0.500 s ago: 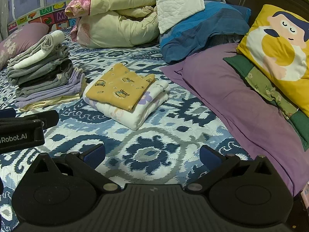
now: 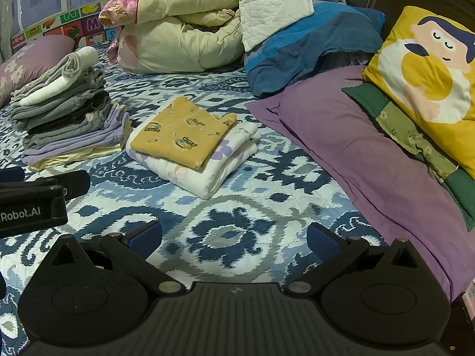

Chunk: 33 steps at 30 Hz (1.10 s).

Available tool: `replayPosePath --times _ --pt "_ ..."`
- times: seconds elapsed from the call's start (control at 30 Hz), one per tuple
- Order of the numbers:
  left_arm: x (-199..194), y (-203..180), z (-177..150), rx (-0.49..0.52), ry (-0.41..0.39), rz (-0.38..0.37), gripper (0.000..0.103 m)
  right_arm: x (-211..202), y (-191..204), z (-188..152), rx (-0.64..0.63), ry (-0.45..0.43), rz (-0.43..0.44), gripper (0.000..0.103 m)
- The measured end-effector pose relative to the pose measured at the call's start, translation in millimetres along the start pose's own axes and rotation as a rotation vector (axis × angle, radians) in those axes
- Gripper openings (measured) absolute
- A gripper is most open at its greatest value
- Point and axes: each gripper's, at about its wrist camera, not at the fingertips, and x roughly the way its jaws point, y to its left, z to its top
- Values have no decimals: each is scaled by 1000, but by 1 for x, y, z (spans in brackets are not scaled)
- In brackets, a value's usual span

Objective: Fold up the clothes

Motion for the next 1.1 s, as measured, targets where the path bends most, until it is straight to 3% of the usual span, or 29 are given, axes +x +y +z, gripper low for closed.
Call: replayPosePath --times 0.67,0.97,1.1 --pt "7 5 -5 -39 -4 -29 103 10 -1 -3 16 -22 -3 103" --pt "33 11 4 -31 -7 -64 103 45 -11 -7 191 -50 -3 103" --pt "64 14 12 -17 67 -65 103 68 -11 -15 251 -58 8 103"
